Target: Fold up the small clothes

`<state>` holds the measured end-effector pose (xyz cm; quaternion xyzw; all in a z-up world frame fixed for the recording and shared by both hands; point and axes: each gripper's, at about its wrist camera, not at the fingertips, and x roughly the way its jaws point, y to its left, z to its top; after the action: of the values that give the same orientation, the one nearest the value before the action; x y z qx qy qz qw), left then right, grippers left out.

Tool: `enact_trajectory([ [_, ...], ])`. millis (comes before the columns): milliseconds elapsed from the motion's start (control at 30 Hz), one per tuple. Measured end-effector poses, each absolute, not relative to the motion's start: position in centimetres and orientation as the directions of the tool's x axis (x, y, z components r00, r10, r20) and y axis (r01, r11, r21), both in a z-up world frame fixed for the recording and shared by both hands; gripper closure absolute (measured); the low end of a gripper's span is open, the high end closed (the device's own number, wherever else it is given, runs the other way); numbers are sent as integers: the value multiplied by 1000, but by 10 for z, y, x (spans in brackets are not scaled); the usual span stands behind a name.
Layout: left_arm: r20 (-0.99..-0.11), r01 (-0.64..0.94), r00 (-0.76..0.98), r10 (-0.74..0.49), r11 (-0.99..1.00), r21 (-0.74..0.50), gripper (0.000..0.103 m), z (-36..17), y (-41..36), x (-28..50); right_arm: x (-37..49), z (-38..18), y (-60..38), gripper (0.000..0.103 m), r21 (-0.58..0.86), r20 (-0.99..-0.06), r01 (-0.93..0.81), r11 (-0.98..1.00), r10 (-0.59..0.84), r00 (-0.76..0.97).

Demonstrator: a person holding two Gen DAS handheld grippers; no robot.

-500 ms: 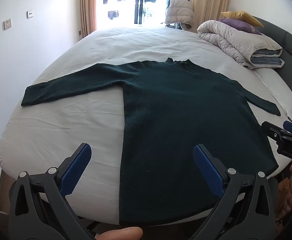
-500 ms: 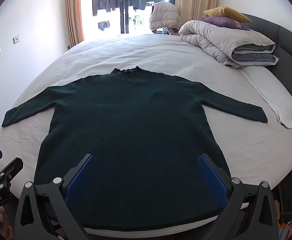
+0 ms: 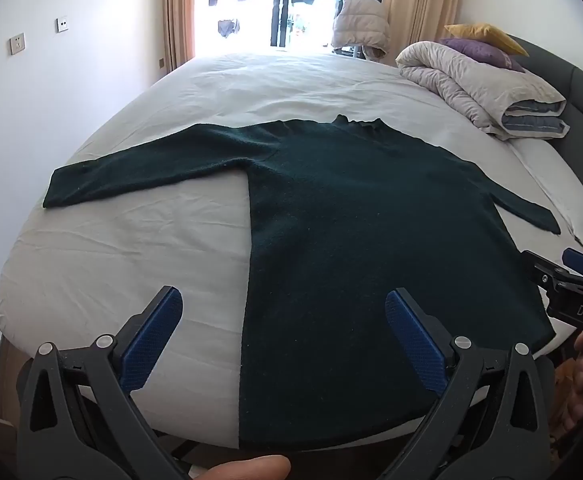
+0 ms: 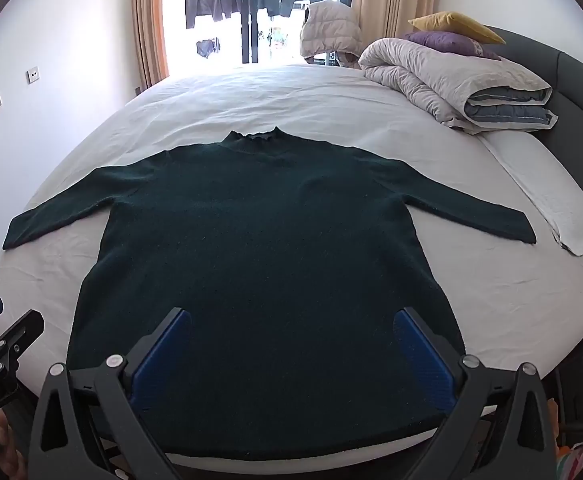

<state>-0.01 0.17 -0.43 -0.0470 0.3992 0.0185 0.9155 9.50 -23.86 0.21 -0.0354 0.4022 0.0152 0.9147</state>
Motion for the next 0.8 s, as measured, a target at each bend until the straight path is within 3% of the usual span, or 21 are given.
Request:
enact_trajectory([
  [800,-735,-72,678,-7,994,-76,0,-4,3,1,94,-6,-230,0,-56,-744,-59,997,-2,668],
])
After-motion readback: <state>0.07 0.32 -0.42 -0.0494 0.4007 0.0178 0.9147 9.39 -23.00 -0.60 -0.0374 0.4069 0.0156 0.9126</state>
